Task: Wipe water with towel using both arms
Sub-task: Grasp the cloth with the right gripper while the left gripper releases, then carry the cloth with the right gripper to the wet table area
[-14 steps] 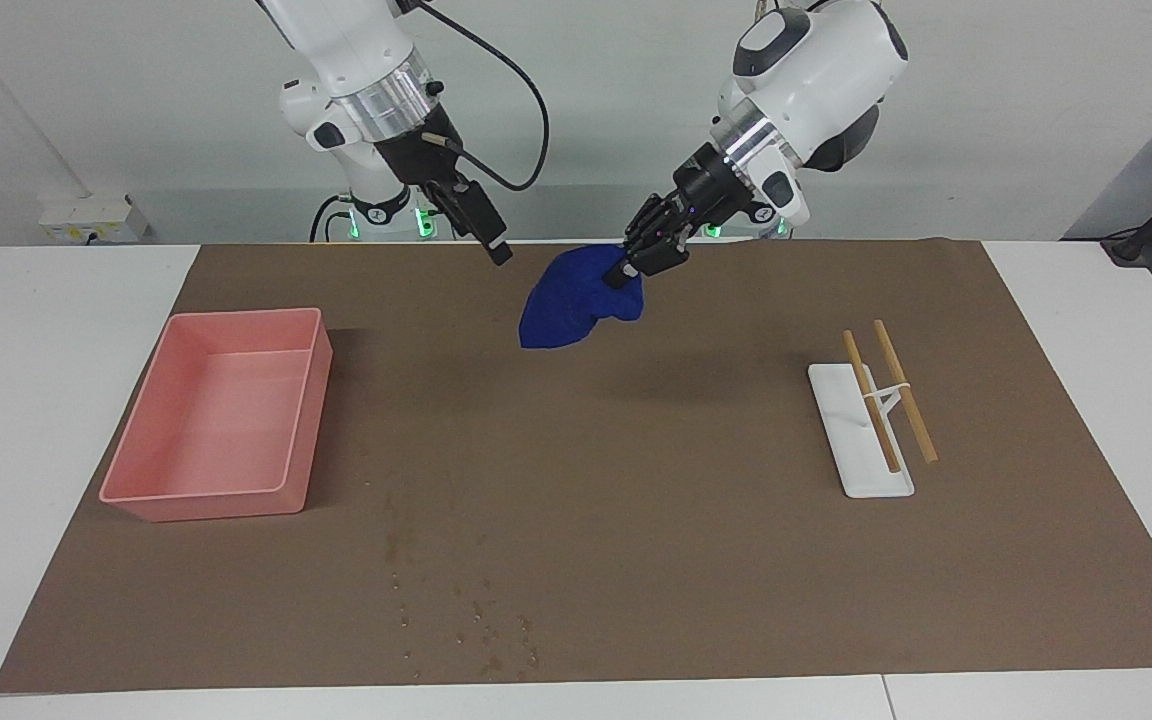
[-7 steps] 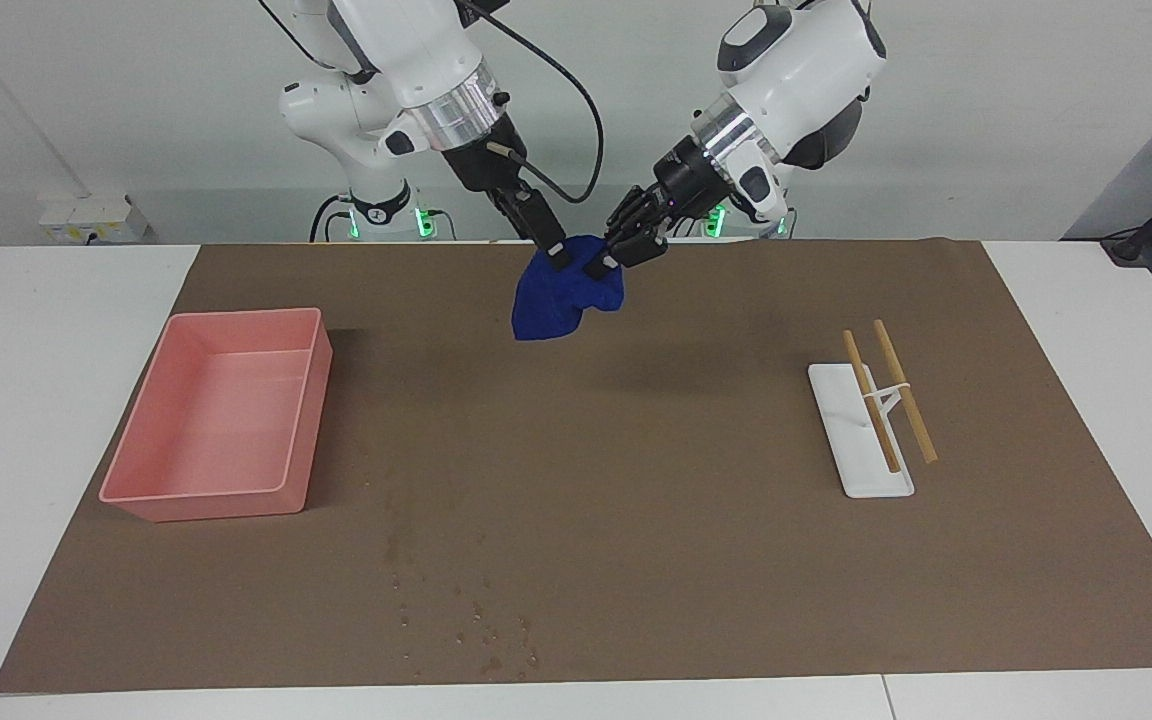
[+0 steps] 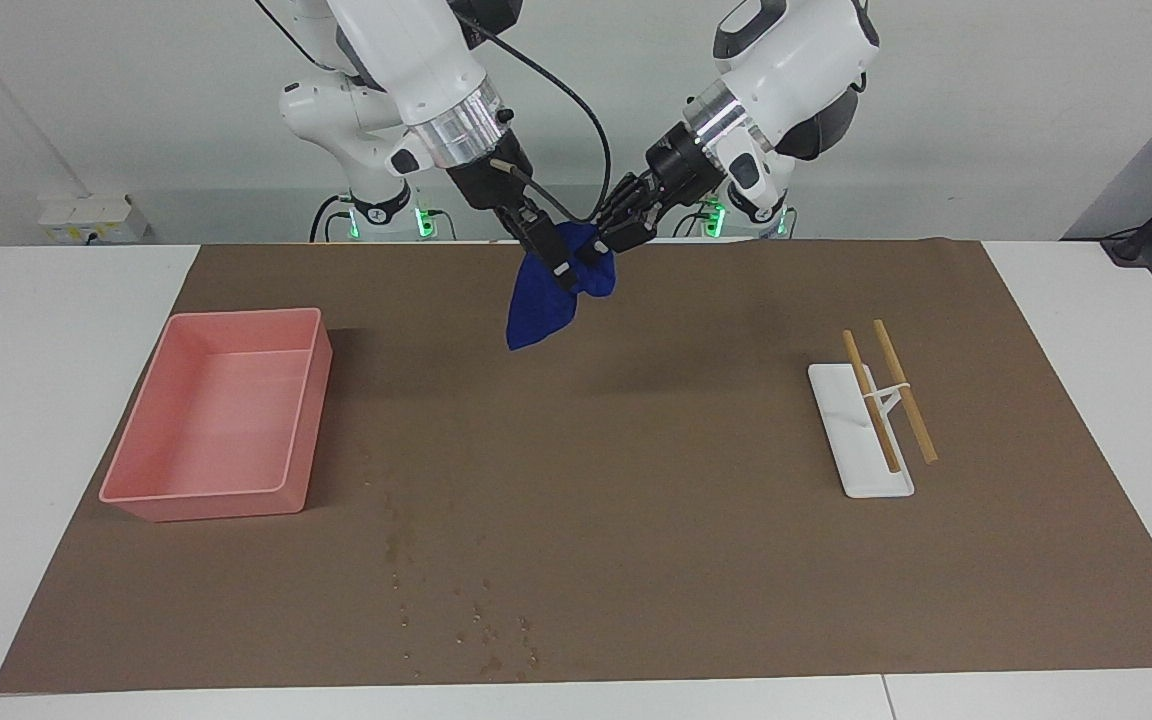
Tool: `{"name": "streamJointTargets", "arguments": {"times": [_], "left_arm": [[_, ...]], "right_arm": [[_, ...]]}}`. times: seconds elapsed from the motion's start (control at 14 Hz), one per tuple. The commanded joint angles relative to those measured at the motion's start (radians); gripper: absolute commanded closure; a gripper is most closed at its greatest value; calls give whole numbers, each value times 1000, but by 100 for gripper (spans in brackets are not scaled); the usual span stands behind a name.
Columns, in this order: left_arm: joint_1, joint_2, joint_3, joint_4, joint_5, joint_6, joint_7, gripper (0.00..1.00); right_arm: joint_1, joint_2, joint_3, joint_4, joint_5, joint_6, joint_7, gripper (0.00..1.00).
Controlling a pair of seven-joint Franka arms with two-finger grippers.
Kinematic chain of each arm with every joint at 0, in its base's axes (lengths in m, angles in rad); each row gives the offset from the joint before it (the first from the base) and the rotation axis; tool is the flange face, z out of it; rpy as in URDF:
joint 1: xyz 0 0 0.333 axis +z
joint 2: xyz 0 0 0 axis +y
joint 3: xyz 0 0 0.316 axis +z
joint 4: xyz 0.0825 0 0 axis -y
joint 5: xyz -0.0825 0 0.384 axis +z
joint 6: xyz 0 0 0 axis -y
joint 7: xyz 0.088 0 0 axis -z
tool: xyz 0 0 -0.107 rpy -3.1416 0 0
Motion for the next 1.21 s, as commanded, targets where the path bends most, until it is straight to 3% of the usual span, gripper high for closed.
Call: {"name": "streamJointTargets", "arguments": {"times": [0.0, 0.57, 0.64, 0.71, 0.86, 1.14], "left_arm": [[-15, -35, 11, -29, -23, -8, -9, 100], [-21, -35, 10, -33, -20, 15, -6, 100], [-23, -34, 11, -32, -17, 15, -1, 78], [-23, -31, 11, -24, -6, 13, -9, 1], [-20, -26, 13, -20, 58, 12, -6, 0], [-9, -6, 19, 5, 383, 7, 40, 0]], "right_arm": [[-3, 13, 1, 15, 25, 6, -22, 100], [-6, 13, 0, 15, 13, 3, -59, 100], [-12, 12, 0, 15, 10, 1, -68, 100], [-16, 10, -2, 13, 4, 0, -79, 100], [-19, 7, -3, 9, -58, 0, -134, 100], [-70, -4, -5, -34, -148, 3, -313, 100]]}}
